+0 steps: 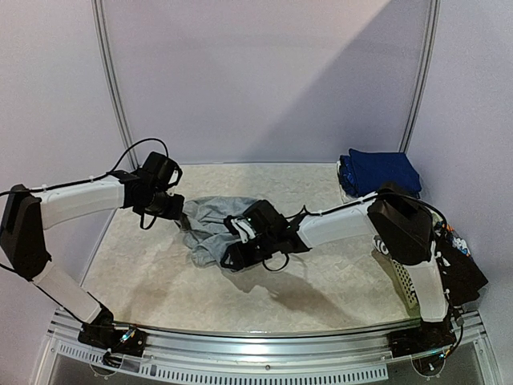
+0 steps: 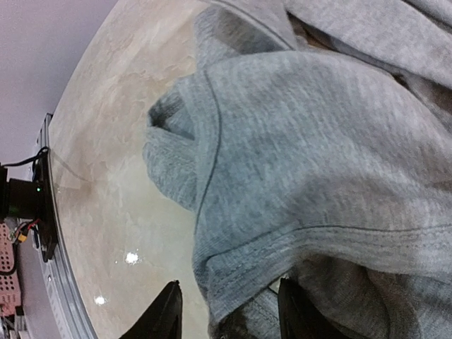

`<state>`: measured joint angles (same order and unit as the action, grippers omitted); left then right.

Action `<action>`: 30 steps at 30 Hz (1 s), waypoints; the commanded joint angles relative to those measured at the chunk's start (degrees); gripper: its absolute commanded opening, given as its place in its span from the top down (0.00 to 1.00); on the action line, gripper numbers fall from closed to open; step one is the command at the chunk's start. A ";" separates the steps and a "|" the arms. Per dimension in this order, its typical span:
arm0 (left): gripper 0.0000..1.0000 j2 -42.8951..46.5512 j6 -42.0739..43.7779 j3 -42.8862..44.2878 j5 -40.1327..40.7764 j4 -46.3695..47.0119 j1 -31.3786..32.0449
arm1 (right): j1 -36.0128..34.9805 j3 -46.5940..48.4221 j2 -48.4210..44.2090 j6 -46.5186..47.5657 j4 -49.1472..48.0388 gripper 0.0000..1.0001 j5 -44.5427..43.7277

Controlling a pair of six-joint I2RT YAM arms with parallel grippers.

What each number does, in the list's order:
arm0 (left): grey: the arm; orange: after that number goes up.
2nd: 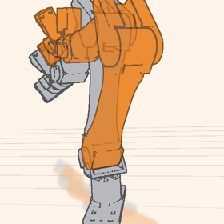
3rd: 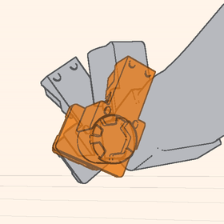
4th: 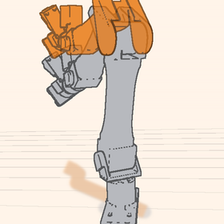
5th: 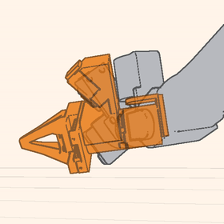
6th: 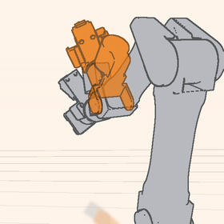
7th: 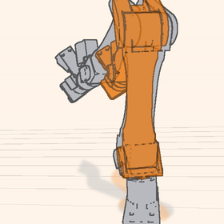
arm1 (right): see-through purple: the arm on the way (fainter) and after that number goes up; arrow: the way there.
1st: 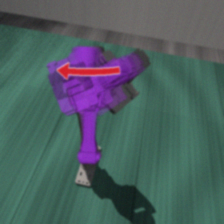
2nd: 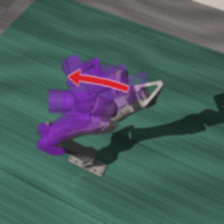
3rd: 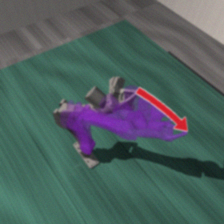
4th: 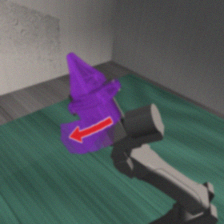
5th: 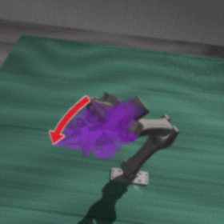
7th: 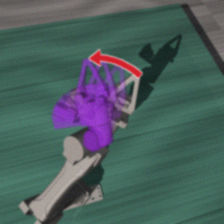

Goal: Fold and stack the mixed laundry pile
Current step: Adjust the crumpled tank top at the center of the board.

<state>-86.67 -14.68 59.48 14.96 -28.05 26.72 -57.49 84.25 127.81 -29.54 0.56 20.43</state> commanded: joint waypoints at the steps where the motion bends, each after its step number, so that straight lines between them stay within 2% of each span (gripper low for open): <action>1: 1.00 0.48 -0.53 -0.68 -1.06 2.12 -0.68 | -0.92 2.24 1.92 -0.61 -0.03 0.61 1.50; 6: 1.00 1.07 -0.78 -1.24 0.16 2.90 -1.10 | -0.98 2.32 2.79 -0.99 -2.32 0.97 2.44; 7: 1.00 1.59 -0.87 -1.48 0.35 3.11 -1.22 | -0.96 1.87 2.46 -1.10 -2.12 1.00 2.55; 9: 1.00 2.94 -1.06 -1.78 0.99 3.02 -1.51 | -0.96 0.27 -0.11 -0.27 -0.78 1.00 0.83; 11: 1.00 4.56 -1.14 -1.70 1.55 1.95 -1.67 | -0.46 -1.87 -4.72 1.91 4.98 1.00 -3.11; 18: 1.00 13.48 -1.66 -1.30 4.68 -3.25 -1.67 | 5.28 -14.52 -33.54 10.08 22.88 1.00 -16.02; 22: 1.00 19.76 -2.49 -1.56 7.70 -7.13 -1.72 | 9.45 -23.10 -48.65 8.82 28.98 1.00 -22.03; 30: 1.00 29.52 -5.16 -4.78 15.02 -9.82 -1.74 | 17.42 -34.30 -66.88 2.62 38.84 1.00 -34.56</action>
<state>-59.99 -17.80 57.43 24.91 -34.96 25.63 -42.81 54.15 65.43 -23.35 30.13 -5.45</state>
